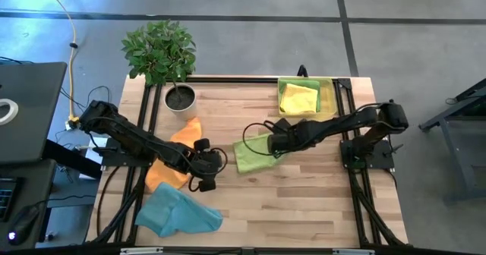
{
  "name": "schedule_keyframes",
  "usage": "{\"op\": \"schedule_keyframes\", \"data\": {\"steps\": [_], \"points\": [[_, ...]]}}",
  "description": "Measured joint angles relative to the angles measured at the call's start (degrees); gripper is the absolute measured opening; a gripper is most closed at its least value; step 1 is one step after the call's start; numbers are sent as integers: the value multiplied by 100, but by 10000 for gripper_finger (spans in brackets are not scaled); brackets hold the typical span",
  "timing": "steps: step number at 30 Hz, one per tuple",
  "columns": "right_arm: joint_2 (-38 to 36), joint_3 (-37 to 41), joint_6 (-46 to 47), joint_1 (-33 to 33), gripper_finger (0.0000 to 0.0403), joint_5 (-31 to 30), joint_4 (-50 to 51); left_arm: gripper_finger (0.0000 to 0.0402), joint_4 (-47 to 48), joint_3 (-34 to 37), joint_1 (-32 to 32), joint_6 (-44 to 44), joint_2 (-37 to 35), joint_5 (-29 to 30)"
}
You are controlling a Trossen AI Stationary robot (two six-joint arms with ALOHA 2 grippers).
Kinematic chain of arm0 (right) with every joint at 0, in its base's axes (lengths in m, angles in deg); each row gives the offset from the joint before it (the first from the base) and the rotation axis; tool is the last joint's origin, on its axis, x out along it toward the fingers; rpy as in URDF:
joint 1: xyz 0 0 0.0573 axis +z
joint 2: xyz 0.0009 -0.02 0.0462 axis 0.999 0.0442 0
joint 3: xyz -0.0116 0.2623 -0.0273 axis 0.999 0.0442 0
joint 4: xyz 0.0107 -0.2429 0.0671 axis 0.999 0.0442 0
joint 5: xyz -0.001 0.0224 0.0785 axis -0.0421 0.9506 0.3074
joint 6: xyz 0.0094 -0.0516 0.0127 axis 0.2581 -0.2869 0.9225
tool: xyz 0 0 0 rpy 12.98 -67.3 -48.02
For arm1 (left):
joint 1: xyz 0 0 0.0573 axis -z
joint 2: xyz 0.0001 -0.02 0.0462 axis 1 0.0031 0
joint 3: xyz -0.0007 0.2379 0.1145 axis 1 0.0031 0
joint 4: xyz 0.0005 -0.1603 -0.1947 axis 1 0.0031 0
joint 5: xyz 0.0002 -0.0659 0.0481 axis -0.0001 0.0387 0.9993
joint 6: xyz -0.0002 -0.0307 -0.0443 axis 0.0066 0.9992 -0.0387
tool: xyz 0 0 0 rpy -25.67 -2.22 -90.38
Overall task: Fold microfiber towels
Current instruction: Fold the light green microfiber towel
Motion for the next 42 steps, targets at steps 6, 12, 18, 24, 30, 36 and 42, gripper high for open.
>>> {"op": "schedule_keyframes", "data": {"steps": [6,12,18,24,30,36,42], "points": [[641,-659,100,318,4,-22,-200,115,319,-4,4,46,-351,-35],[1394,-1396,335,380,4,-57,-376,115,602,-4,19,27,-864,-38],[2059,-2167,309,376,5,-76,-364,115,880,-8,166,3,-1338,36],[2514,-2753,339,391,5,-59,-408,115,1283,-4,412,0,-1740,167],[2607,-3064,429,494,5,-58,-447,115,1559,-14,604,-2,-2018,271],[2653,-3093,743,658,5,-65,-838,115,1993,3,741,-1,-2235,457],[2856,-3081,836,773,5,-107,-1385,115,2158,-11,849,-2,-2314,610]]}}
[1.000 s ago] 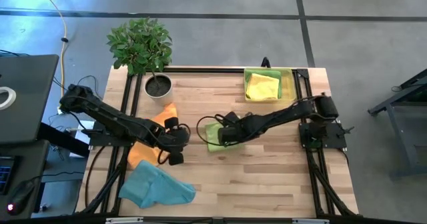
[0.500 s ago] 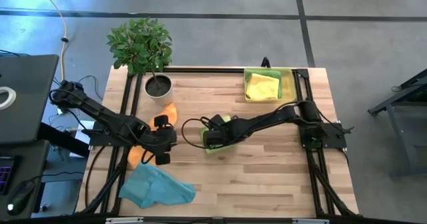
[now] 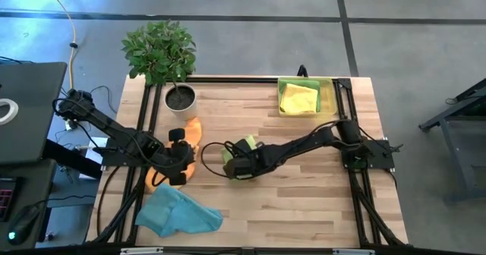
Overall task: Fold microfiber towels
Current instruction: Fold the light green microfiber towel
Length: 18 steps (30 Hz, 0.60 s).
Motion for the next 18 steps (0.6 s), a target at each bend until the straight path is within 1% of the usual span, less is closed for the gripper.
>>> {"op": "schedule_keyframes", "data": {"steps": [2,4,6,8,15,18], "points": [[81,-7,-3,10,5,-16,-311,115,153,13,27,0,-32,8],[156,0,-25,43,8,-21,-318,115,143,-3,73,28,-46,44],[245,0,-107,54,19,-11,-552,115,252,11,106,83,-61,58],[300,0,-192,76,40,9,-578,115,258,0,153,135,-85,83],[346,-30,-507,78,135,186,-566,115,309,7,334,344,-96,89],[335,-333,-915,86,161,228,-318,115,306,7,470,506,-94,87]]}}
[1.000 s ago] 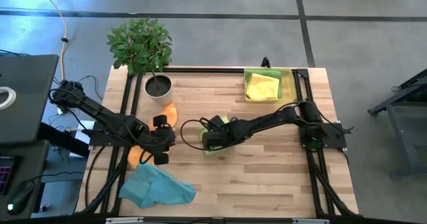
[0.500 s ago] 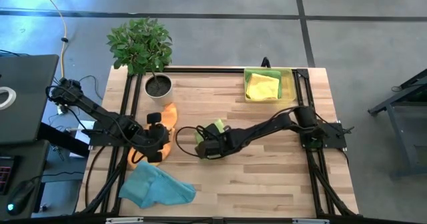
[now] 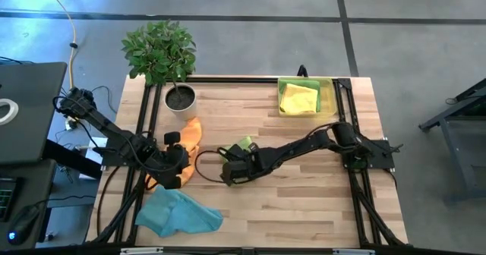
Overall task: Fold microfiber towels
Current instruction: Fold the light green microfiber towel
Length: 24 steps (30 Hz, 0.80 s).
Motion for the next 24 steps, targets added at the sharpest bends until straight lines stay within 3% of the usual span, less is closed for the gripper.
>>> {"op": "schedule_keyframes", "data": {"steps": [8,11,13,18,22,24], "points": [[-25,-723,-1793,151,170,70,1854,115,0,0,484,406,0,26],[-25,-656,-1495,245,162,-332,2329,115,-34,29,699,631,0,173],[-34,-406,-1030,246,157,-466,2202,115,-32,35,845,818,2,259],[-21,416,-789,265,149,364,1219,115,-37,35,1130,999,2,297],[-21,625,-1210,350,149,880,823,115,-39,35,1218,1097,2,297],[-21,558,-1348,374,149,910,1143,115,-37,35,1232,1191,2,297]]}}
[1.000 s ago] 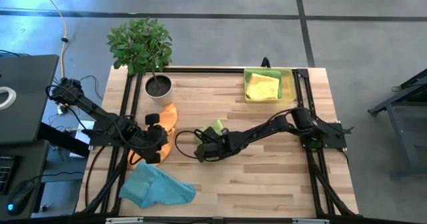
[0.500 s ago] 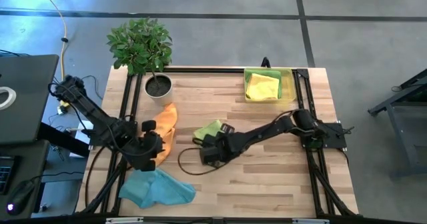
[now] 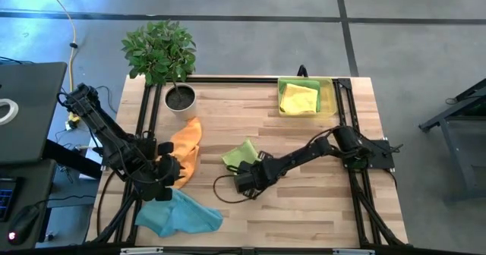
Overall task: Fold microfiber towels
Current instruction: Fold the light green microfiber towel, then put the light green microfiber towel into the yellow bin
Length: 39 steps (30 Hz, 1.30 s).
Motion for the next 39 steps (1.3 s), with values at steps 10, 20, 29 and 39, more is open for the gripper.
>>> {"op": "schedule_keyframes", "data": {"steps": [10,20,29,39], "points": [[-307,-856,-11,33,149,-1756,2764,115,-38,0,2,818,7,266],[-1754,1412,839,-359,149,-1442,2149,115,-40,2,2,1112,11,273],[-3234,3875,708,-452,149,-848,-2822,115,-46,2,-2,1204,11,484],[-2820,4534,472,-978,205,-236,-4624,115,-56,2,-2,1372,13,706]]}}
